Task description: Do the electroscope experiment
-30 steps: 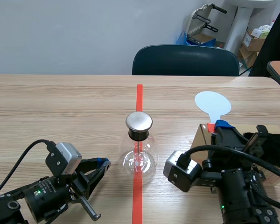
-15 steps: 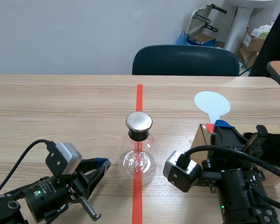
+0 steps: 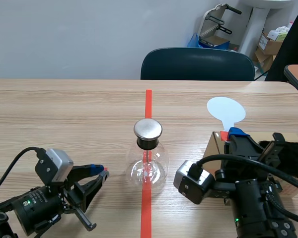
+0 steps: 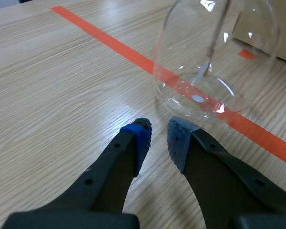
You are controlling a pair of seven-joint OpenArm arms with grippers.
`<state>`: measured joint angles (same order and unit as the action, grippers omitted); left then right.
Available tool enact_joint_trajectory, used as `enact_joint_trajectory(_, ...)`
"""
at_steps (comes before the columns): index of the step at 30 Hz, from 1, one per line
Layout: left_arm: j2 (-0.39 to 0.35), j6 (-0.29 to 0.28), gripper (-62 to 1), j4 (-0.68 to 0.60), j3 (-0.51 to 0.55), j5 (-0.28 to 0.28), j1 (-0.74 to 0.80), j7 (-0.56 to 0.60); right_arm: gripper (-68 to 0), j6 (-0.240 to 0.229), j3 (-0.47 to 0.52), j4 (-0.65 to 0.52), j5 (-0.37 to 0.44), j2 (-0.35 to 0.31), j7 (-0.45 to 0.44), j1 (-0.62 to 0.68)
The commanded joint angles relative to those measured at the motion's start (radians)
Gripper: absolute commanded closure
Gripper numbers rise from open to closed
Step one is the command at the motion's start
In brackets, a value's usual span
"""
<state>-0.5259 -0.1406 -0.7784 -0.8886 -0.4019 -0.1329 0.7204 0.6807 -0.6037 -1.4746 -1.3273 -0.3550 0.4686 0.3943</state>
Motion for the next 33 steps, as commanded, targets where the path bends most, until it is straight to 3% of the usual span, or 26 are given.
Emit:
enact_joint_trajectory(1, -0.025, -0.030, -17.8, -0.018, 0.005, -0.026, 0.000, 0.039, -1.7, 0.014, 0.009, -0.021, -0.005, -0.003, -0.007, -0.006)
enact_joint_trajectory(3, -0.048, -0.067, -20.0, -0.025, 0.005, -0.041, 0.003, 0.055, -1.8, 0.019, 0.009, -0.021, -0.005, -0.003, -0.011, -0.005)
enact_joint_trajectory(7, -0.095, -0.124, -21.3, -0.056, 0.005, -0.100, 0.018, 0.068, -1.8, 0.102, 0.017, -0.039, -0.005, -0.022, -0.060, 0.032)
enact_joint_trajectory(14, -0.172, -0.190, -31.4, -0.114, 0.005, -0.119, 0.063, 0.111, -1.8, 0.102, 0.127, -0.106, -0.005, -0.039, -0.194, 0.196)
enact_joint_trajectory(20, -0.251, -0.230, -31.8, -0.192, 0.004, -0.118, 0.135, 0.181, -1.8, 0.102, 0.261, -0.124, 0.043, -0.024, -0.336, 0.311)
enact_joint_trajectory(25, -0.310, -0.252, -37.7, -0.259, 0.004, -0.098, 0.201, 0.229, -2.0, 0.102, 0.348, -0.122, 0.122, -0.005, -0.454, 0.334)
enact_joint_trajectory(33, -0.381, -0.246, -37.7, -0.328, 0.005, -0.012, 0.319, 0.356, -2.0, 0.102, 0.437, -0.053, 0.184, 0.047, -0.641, 0.340)
